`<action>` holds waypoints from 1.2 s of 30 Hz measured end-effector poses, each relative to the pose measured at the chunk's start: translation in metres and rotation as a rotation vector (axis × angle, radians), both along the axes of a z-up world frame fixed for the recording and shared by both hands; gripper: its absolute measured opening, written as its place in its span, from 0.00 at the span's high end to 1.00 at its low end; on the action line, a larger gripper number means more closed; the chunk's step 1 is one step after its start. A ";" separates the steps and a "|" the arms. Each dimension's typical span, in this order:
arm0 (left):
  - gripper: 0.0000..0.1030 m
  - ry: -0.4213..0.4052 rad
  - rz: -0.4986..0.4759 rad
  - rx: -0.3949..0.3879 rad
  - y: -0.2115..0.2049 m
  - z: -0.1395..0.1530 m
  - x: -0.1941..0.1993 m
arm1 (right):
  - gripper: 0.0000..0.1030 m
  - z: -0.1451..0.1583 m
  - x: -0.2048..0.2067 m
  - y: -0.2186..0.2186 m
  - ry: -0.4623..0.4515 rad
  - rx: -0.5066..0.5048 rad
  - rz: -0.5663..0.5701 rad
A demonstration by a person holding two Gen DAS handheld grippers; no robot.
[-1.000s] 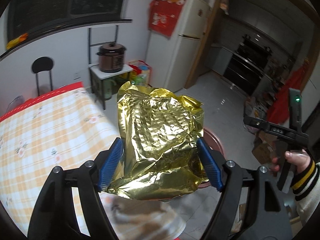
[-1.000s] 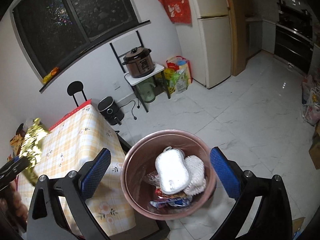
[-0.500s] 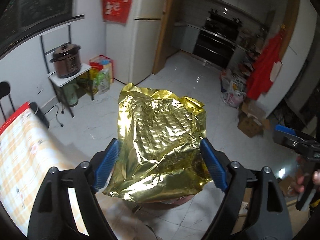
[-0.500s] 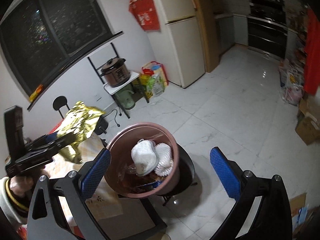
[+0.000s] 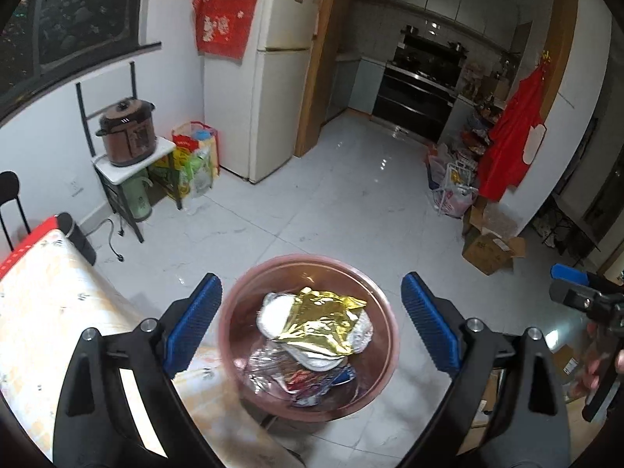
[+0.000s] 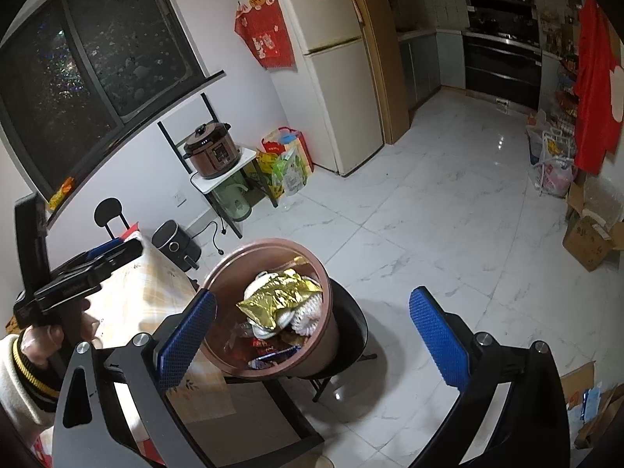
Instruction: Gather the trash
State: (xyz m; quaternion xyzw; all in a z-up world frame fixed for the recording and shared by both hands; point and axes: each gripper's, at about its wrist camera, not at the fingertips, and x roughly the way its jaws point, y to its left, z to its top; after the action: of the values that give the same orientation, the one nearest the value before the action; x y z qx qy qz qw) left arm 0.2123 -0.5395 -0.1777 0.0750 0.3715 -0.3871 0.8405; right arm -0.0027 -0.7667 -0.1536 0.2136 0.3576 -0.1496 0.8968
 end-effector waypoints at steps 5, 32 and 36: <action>0.08 -0.062 0.039 -0.020 0.036 0.033 -0.012 | 0.05 0.023 0.003 0.019 -0.033 -0.042 0.005; 0.06 -0.313 0.165 -0.052 0.296 0.173 -0.119 | 0.05 0.138 -0.035 0.250 -0.170 -0.241 0.032; 0.06 -0.310 0.175 -0.058 0.324 0.175 -0.130 | 0.05 0.143 -0.044 0.274 -0.177 -0.251 0.036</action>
State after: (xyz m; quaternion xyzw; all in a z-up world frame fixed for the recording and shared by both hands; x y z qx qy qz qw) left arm 0.0825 -0.2156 -0.0024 0.0767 0.2314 -0.3067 0.9201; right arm -0.0466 -0.4930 -0.0102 0.1057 0.2595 -0.1575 0.9469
